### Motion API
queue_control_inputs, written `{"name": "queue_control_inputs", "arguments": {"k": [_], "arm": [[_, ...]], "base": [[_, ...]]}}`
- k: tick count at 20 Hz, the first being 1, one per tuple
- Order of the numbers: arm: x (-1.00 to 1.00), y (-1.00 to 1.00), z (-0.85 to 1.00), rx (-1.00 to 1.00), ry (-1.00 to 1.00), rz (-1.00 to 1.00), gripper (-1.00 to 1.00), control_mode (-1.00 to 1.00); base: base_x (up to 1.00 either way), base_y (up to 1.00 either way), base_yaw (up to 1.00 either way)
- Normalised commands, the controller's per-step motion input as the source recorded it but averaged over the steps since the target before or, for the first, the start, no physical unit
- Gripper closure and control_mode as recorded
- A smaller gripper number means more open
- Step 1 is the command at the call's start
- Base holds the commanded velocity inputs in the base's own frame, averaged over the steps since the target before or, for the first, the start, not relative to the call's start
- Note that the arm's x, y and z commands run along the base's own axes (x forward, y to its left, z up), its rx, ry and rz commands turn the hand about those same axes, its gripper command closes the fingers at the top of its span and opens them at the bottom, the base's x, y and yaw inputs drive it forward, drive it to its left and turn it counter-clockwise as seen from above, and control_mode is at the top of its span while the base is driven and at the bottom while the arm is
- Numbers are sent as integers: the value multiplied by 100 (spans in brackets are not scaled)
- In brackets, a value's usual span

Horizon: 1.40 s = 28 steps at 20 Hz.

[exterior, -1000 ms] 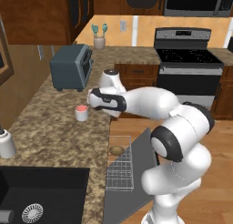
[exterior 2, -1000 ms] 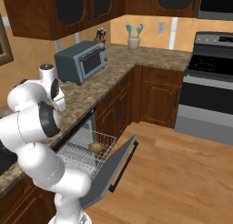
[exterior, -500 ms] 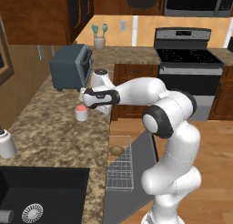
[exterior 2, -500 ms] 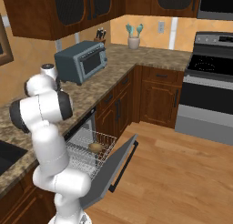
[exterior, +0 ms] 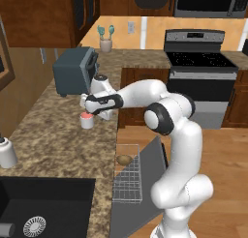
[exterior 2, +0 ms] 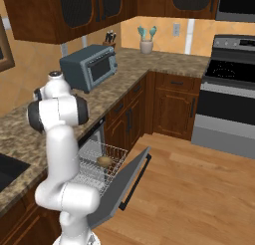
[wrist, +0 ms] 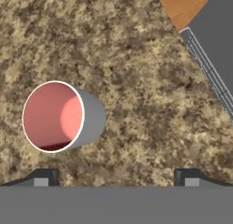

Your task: Pick up the cup and bowl from the counter, place them in the dishwasher, and close the dishwasher door.

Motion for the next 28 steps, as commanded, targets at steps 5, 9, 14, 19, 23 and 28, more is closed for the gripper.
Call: {"name": "queue_control_inputs", "arguments": {"k": [5, 9, 14, 19, 23, 28], "arm": [[50, 13, -29, 0, 1, 0, -100, -100], [46, 14, -21, 0, 2, 0, -100, -100], [39, 9, -26, 0, 3, 0, -100, -100], [8, 0, -24, 0, 4, -4, -100, -100], [0, 0, -26, 0, 3, -3, -100, -100], [0, 0, -37, 0, 6, -4, -100, -100]], "base": [[0, 0, 0], [0, 0, 0], [0, 0, 0], [0, 0, 0], [0, 0, 0], [0, 0, 0]]}}
